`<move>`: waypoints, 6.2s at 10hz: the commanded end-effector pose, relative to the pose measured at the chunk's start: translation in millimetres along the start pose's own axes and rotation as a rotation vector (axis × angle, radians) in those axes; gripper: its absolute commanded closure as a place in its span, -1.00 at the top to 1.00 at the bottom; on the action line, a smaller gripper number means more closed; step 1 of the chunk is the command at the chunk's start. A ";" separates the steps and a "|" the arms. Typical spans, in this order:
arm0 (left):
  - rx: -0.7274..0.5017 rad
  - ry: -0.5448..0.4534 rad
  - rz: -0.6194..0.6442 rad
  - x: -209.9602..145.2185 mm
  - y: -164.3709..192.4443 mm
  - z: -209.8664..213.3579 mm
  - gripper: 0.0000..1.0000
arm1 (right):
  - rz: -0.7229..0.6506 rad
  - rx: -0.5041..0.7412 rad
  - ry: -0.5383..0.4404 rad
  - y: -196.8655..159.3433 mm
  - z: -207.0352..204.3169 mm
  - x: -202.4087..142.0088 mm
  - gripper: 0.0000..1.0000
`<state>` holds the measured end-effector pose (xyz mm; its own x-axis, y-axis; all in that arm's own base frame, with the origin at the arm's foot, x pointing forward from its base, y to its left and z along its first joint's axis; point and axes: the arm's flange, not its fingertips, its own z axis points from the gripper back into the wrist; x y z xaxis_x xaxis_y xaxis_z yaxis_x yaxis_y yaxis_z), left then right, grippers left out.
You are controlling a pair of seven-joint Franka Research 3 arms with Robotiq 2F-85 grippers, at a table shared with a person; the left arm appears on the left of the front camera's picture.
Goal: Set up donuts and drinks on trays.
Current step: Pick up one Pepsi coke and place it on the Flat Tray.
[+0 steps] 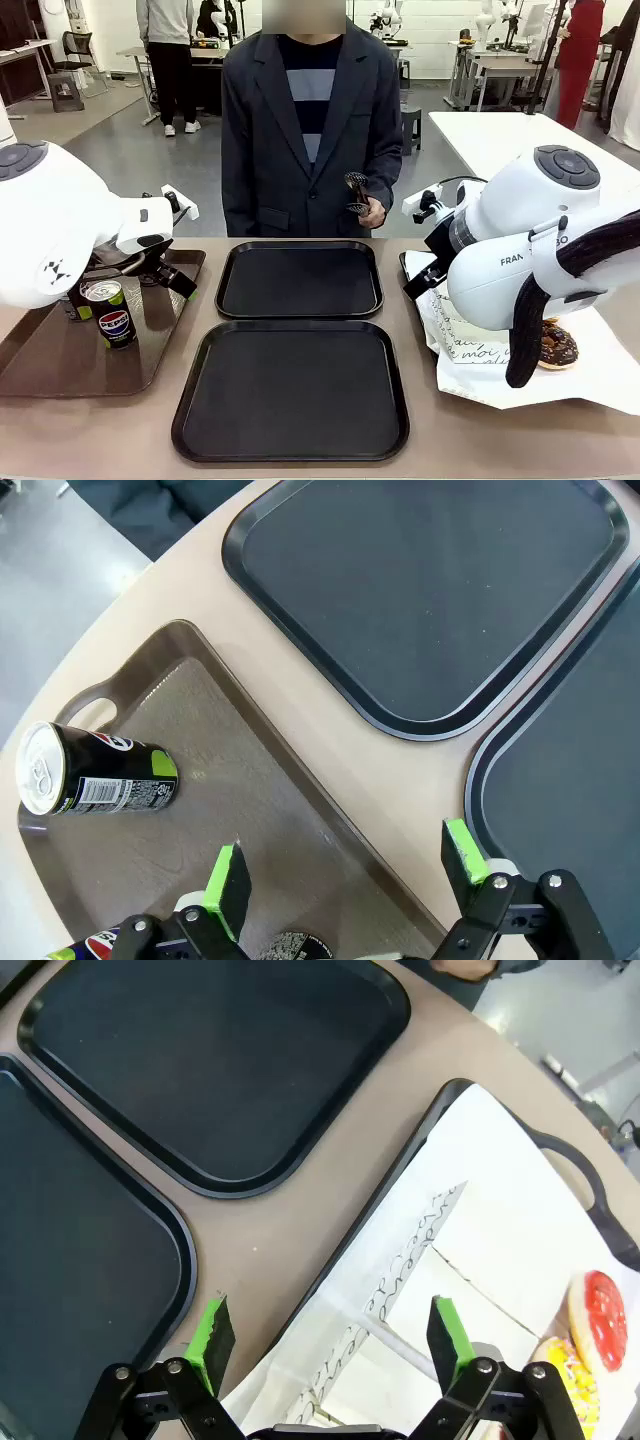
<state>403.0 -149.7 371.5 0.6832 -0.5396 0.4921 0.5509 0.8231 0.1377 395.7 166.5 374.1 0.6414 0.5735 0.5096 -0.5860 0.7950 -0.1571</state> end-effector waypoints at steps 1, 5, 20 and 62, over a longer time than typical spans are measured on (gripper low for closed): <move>0.000 0.000 0.000 0.0 0.0 0.0 1.00 | 0.000 0.000 0.000 0.0 0.0 0.0 1.00; 0.000 0.000 0.000 0.0 0.0 0.0 1.00 | 0.000 0.000 0.000 0.0 0.0 0.0 1.00; -0.045 0.160 -0.063 -12.8 -10.1 158.7 1.00 | 0.086 -0.086 0.333 39.0 138.1 -20.7 1.00; -0.867 -0.248 1.009 -139.3 188.5 206.0 1.00 | -1.086 1.027 -0.621 -208.4 206.9 -316.5 1.00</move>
<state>304.0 123.8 497.7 0.9088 0.3666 0.1993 0.0802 0.3153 -0.9456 208.9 -218.7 418.4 0.8236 -0.5006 0.2668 -0.2208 0.1504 0.9637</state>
